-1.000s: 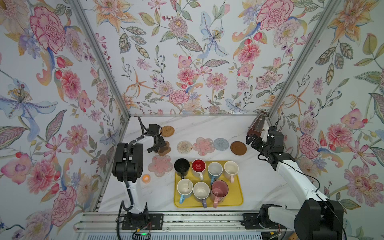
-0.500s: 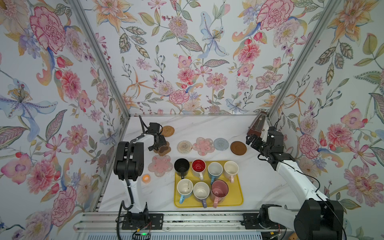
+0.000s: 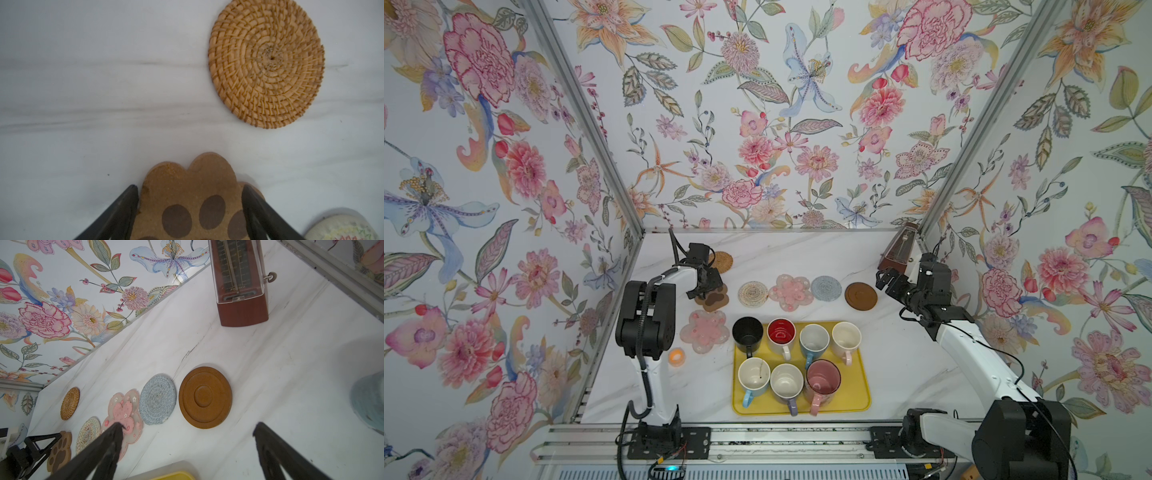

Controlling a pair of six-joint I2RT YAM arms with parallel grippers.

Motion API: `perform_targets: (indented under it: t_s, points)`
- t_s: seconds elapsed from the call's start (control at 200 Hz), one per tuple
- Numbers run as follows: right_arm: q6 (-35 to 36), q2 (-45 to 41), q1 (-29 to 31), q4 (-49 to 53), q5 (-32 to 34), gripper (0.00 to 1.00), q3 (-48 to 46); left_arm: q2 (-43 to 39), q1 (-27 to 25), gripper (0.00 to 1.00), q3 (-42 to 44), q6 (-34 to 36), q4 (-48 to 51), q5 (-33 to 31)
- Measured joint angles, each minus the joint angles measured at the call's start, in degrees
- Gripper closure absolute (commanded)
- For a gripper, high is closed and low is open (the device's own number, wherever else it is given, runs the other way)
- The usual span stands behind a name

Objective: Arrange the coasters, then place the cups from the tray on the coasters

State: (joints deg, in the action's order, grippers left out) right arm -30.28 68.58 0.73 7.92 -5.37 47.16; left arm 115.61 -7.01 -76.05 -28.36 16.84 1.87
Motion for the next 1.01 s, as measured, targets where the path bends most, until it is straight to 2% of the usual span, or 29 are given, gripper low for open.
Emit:
perform_targets:
  t_s: [0.42,1.006]
  points:
    - [0.0,0.0,0.0,-0.02,-0.02,0.01,0.0,0.24,-2.8,0.2,-0.96,-0.26,-0.04,1.2]
    - [0.0,0.0,0.0,-0.02,0.22,0.01,0.0,0.24,-3.65,0.2,-1.49,-1.62,-0.24,3.69]
